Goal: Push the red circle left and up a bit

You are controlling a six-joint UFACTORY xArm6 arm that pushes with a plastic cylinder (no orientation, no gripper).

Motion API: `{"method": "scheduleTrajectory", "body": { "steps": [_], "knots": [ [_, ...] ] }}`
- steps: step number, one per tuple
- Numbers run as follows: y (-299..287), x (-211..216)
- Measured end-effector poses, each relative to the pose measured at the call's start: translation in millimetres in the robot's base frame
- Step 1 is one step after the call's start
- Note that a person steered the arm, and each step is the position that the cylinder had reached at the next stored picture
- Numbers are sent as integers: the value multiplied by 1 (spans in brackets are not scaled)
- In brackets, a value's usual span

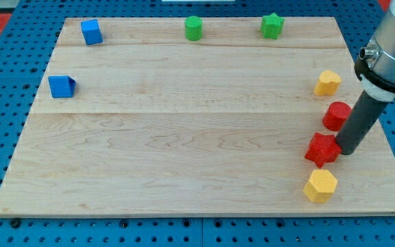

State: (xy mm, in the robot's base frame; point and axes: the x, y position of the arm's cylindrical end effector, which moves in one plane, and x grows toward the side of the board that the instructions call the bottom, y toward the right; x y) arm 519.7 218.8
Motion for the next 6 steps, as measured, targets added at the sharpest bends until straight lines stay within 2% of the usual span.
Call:
{"method": "scheduleTrajectory", "body": {
  "steps": [3, 4, 5, 6],
  "knots": [
    [-3, -4],
    [23, -5],
    [33, -24],
    [-2, -41]
  ]
}}
